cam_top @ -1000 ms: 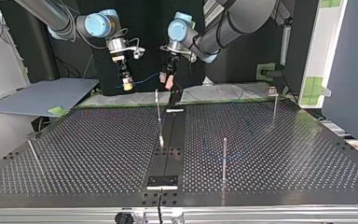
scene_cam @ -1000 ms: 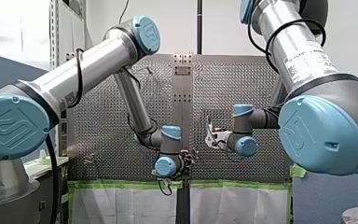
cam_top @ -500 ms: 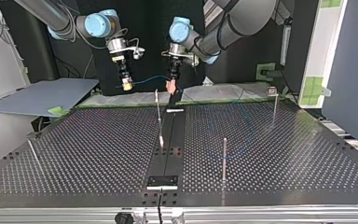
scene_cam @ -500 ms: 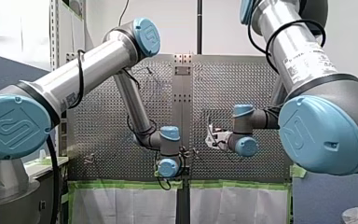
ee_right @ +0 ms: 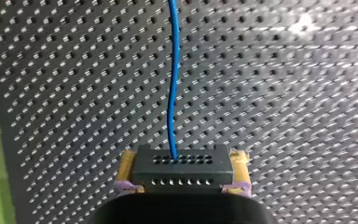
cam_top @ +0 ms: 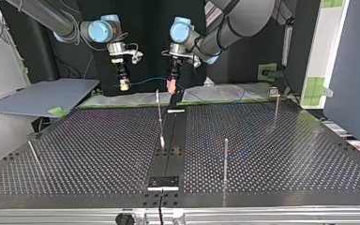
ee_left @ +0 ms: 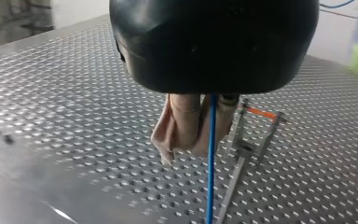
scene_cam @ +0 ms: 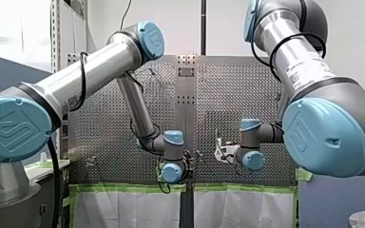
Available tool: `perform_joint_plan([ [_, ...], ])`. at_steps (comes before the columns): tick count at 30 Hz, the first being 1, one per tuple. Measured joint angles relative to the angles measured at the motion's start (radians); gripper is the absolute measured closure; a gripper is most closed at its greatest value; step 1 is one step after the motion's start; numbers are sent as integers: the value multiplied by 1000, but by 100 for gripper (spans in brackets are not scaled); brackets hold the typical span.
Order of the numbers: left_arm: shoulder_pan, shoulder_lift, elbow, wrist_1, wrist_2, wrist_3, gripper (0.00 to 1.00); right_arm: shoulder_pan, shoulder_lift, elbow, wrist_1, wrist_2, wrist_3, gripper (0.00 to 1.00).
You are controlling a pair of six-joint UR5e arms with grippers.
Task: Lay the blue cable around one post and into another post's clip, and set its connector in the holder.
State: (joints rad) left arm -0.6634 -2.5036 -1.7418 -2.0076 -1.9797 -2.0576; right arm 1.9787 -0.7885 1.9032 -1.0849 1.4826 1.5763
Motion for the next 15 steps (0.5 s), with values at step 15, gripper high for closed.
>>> perform_joint_plan([
  [15, 7, -67, 104, -52, 32, 102, 85, -56, 155, -86, 22, 14, -14, 100],
])
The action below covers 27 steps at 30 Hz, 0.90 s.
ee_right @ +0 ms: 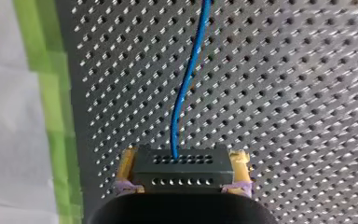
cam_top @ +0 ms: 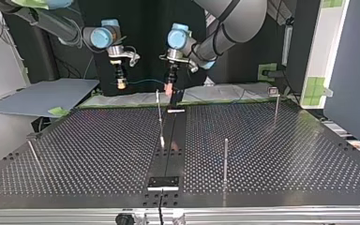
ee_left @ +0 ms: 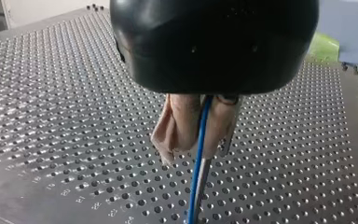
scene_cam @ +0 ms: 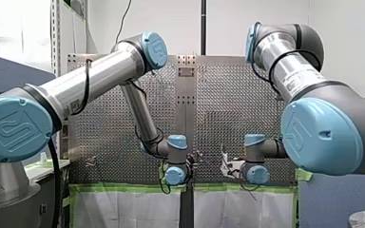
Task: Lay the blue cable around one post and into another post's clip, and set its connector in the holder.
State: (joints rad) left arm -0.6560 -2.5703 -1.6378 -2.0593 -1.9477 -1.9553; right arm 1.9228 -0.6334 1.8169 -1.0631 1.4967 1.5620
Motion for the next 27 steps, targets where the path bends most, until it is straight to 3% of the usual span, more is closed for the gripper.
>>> perform_joint_plan([
  [10, 14, -41, 41, -37, -22, 36, 85, -26, 15, -39, 49, 1, -8, 100],
  [17, 39, -40, 42, -27, -59, 26, 85, -27, 16, -53, 75, 2, -23, 100],
  [27, 54, -41, 48, 11, -40, 14, 85, -29, 16, -95, 117, 3, -28, 100],
])
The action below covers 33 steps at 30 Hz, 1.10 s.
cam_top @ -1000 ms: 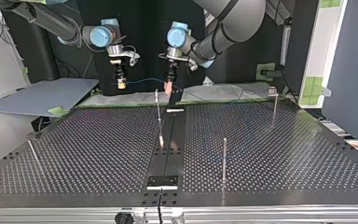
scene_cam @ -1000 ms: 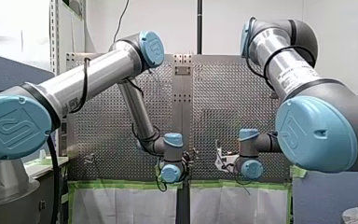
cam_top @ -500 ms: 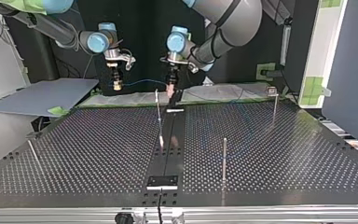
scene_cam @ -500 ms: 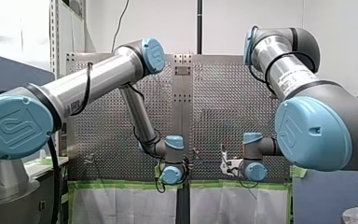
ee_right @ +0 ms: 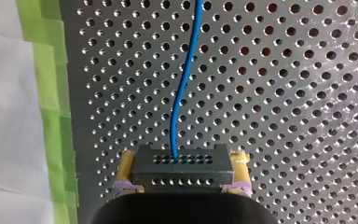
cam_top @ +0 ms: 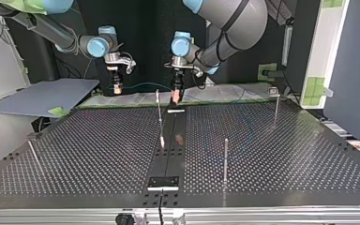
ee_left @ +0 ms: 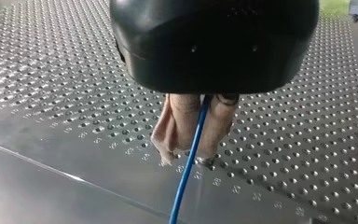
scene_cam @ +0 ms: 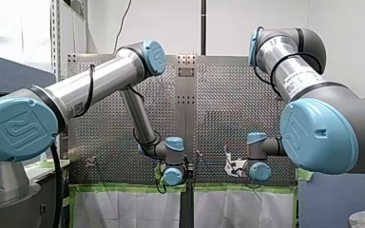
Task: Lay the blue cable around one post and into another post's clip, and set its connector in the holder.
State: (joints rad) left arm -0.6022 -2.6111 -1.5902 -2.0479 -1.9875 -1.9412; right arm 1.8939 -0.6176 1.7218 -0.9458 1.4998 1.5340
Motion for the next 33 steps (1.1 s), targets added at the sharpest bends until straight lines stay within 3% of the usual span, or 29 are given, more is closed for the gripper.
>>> perform_joint_plan([
  [11, 4, 0, 13, 17, 23, 0, 85, -1, 0, -53, 78, 10, -14, 100],
  [21, 5, -1, 43, 13, 57, 11, 85, -4, 1, -86, 80, 12, -14, 100],
  [33, 8, -20, 80, -29, 55, 13, 85, -17, 4, -101, 81, 12, -15, 100],
])
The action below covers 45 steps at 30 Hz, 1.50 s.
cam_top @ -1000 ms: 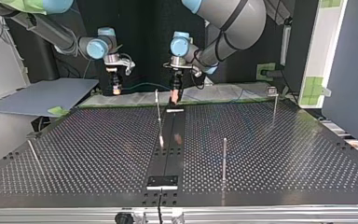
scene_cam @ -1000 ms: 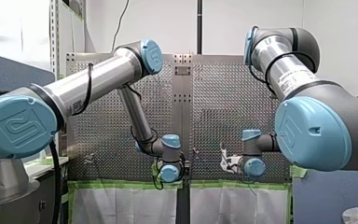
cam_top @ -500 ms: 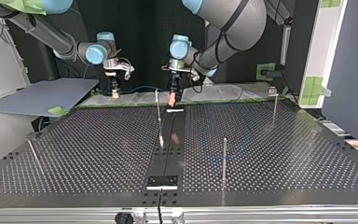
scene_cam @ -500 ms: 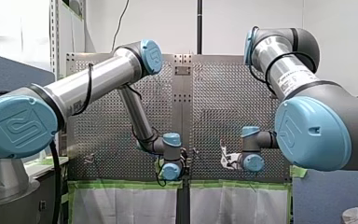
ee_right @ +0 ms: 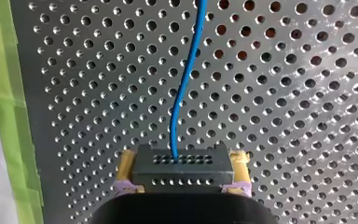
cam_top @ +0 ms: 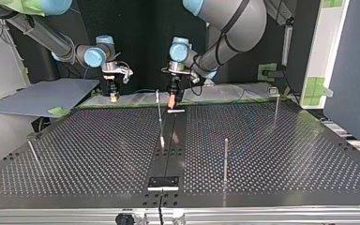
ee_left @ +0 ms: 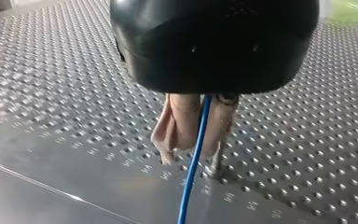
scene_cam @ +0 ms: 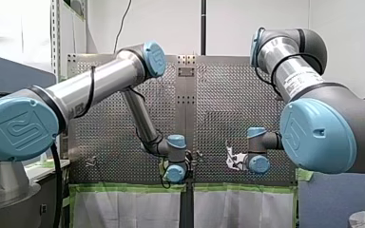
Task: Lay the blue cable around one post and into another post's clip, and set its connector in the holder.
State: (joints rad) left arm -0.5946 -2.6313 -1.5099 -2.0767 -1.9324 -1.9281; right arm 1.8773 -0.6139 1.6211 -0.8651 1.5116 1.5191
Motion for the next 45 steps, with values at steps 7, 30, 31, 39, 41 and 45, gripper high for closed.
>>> perform_joint_plan([
  [7, 4, -9, 41, -38, 0, -4, 85, -10, 2, 0, -5, 0, -1, 100],
  [30, 17, -8, 67, -72, 17, 13, 49, -54, 12, -21, -19, 2, 6, 100],
  [31, 17, -8, 67, -79, 20, 17, 36, -55, 12, -21, -16, 2, 6, 100],
  [39, 21, -7, 67, -157, 81, 87, 0, -56, 16, -21, 11, 1, 2, 100],
  [41, 24, -6, 67, -173, 97, 104, 0, -55, 17, -21, 14, 1, 2, 100],
  [45, 30, -2, 64, -213, 136, 143, 0, -55, 18, -20, 19, 2, 2, 100],
])
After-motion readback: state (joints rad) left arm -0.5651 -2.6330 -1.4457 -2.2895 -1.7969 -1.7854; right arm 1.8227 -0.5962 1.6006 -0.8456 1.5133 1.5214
